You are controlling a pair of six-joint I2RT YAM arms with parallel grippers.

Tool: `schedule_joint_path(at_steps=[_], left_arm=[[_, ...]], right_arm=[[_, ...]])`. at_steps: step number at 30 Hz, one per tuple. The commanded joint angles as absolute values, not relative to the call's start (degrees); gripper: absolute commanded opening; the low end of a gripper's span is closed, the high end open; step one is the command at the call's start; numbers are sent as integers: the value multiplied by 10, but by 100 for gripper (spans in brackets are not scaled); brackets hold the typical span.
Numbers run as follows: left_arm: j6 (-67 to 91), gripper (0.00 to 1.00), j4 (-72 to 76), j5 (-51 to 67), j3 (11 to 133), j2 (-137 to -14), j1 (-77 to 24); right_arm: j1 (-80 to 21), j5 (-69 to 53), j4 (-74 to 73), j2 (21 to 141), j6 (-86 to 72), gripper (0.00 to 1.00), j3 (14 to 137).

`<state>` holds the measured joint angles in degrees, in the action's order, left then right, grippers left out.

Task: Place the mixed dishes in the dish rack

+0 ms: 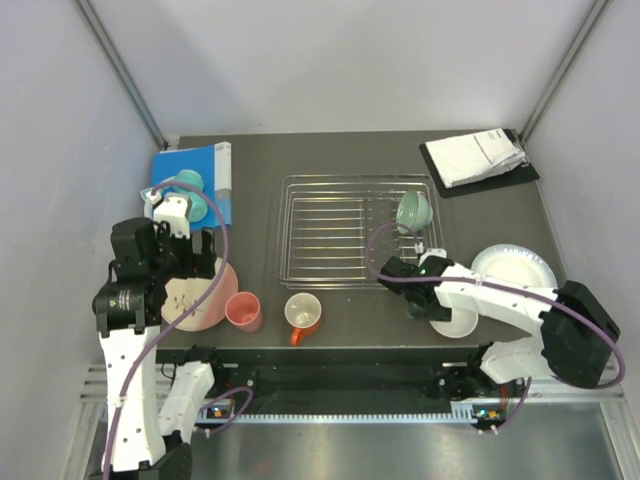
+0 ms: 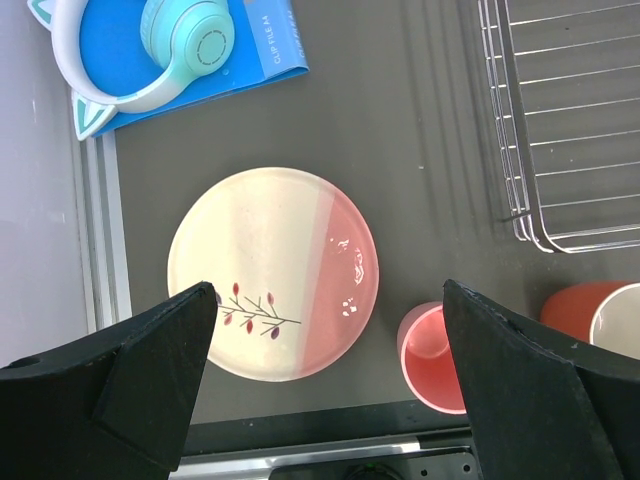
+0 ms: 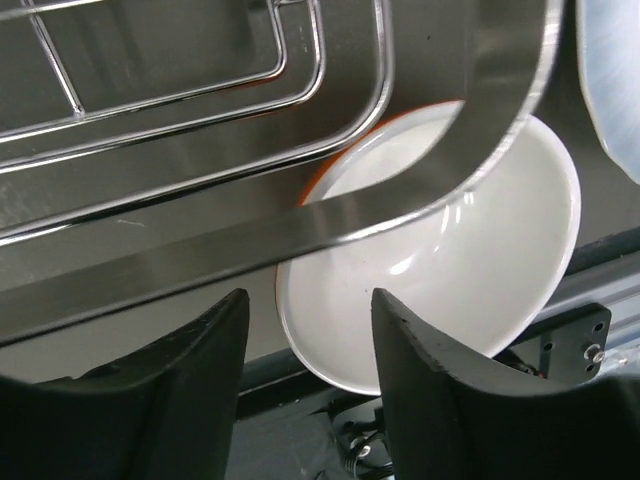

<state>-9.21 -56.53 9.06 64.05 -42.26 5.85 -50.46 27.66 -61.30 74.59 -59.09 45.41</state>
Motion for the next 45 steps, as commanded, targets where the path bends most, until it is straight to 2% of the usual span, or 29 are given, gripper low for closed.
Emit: schedule_joint_path(at_steps=[1, 3, 6, 7, 9, 19, 28, 31, 33, 34, 37, 40, 42, 45], left_arm=[[-100, 99, -535, 81, 640, -418, 60], [-102, 99, -534, 78, 639, -419, 61], [-103, 99, -534, 77, 640, -420, 60], [-103, 99, -534, 78, 640, -420, 60], [-101, 99, -533, 77, 640, -420, 60], [-91, 99, -529, 85, 635, -416, 60], [-98, 99, -535, 78, 641, -410, 60], [-94, 99, -532, 85, 640, -414, 60], [-91, 99, -531, 88, 642, -416, 60], [-87, 99, -529, 91, 644, -417, 60], [-89, 99, -528, 91, 648, -418, 59], [-91, 99, -528, 90, 648, -417, 60], [-91, 99, -528, 91, 648, -417, 60], [-90, 99, -530, 92, 645, -416, 59]], right_arm=[[-533, 310, -582, 775, -584, 47, 440], [-551, 329, -588, 787, -598, 40, 442], [-575, 335, -593, 798, -610, 20, 446], [-588, 335, -593, 799, -613, 10, 446], [-598, 331, -594, 802, -619, 0, 450], [-679, 325, -586, 822, -591, 0, 540], [-688, 230, -513, 839, -506, 0, 584], [-688, 186, -490, 847, -469, 5, 577], [-688, 159, -480, 859, -446, 15, 577], [-689, 158, -478, 862, -441, 33, 577], [-691, 156, -469, 856, -431, 63, 575], [-689, 156, -473, 848, -426, 73, 577], [-689, 166, -481, 833, -426, 77, 587], [-687, 197, -508, 781, -444, 77, 612]])
